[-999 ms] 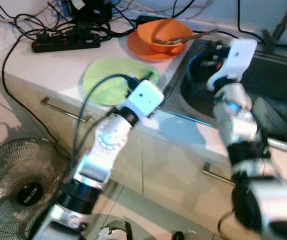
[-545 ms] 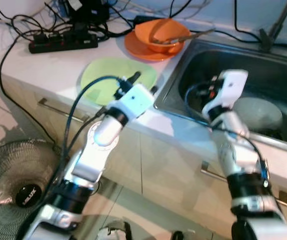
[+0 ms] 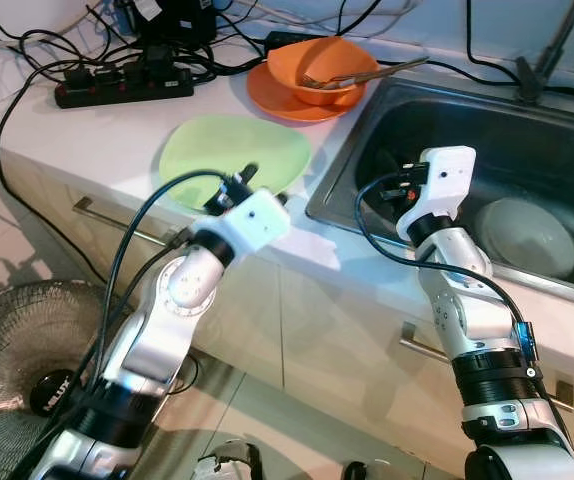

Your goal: Kitchen organization

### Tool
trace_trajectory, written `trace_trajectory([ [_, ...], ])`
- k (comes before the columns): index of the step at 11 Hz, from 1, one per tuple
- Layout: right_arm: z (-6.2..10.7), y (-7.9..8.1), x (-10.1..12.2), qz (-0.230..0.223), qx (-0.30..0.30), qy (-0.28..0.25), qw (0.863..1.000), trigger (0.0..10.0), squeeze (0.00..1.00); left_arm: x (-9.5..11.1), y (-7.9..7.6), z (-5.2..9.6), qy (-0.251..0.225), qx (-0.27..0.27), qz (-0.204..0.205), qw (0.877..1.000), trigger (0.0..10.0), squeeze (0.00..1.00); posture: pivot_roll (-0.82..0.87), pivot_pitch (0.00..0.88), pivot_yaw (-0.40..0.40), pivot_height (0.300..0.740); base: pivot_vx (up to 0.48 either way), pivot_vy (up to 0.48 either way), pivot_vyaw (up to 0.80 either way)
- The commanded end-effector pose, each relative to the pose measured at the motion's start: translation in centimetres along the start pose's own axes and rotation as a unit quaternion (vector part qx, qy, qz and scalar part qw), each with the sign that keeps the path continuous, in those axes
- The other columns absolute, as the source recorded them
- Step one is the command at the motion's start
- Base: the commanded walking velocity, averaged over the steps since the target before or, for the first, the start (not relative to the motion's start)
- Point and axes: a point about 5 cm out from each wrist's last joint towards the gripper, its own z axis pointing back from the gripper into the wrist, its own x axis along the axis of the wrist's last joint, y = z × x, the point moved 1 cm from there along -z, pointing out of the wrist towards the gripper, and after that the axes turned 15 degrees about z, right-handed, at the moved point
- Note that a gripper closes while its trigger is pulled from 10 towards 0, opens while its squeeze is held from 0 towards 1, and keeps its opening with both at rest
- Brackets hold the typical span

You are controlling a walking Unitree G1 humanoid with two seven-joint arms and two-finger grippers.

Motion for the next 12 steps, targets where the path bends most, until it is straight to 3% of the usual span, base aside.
trace_trajectory([
  [1, -0.2, -0.1, 0.9, 0.013, 0.0, -0.017, 1.0, 10.0, 0.0, 0.1, -0.3, 0.3, 0.007, -0.009, -0.007, 1.0, 10.0, 0.0, 0.12, 0.06, 0.028, 0.74, 0.0, 0.0, 0.0],
  [2, -0.2, 0.1, 0.7, 0.015, 0.004, -0.011, 1.0, 10.0, 0.0, 0.3, -0.2, 0.7, 0.034, -0.024, -0.039, 0.998, 10.0, 0.0, 0.13, 0.063, 0.025, 0.74, 0.0, 0.0, 0.0],
  [4, -0.3, 0.4, 0.6, 0.014, 0.007, -0.009, 1.0, 10.0, 0.0, 0.8, 0.7, 0.2, 0.055, -0.015, -0.063, 0.996, 10.0, 0.0, 0.13, 0.066, 0.024, 0.74, 0.0, 0.0, 0.0],
  [9, -0.5, 0.1, 0.9, 0.008, -0.004, -0.012, 1.0, 10.0, 0.0, -0.1, 0.6, 0.1, 0.106, -0.032, -0.083, 0.99, 10.0, 0.0, 0.12, 0.08, 0.03, 0.74, 0.0, 0.0, 0.0],
  [12, -0.7, 0.2, 1.1, 0.005, -0.006, -0.015, 1.0, 10.0, 0.0, -0.9, 1.2, -0.2, 0.136, -0.023, -0.126, 0.982, 10.0, 0.0, 0.12, 0.08, 0.031, 0.74, 0.0, 0.0, 0.0],
])
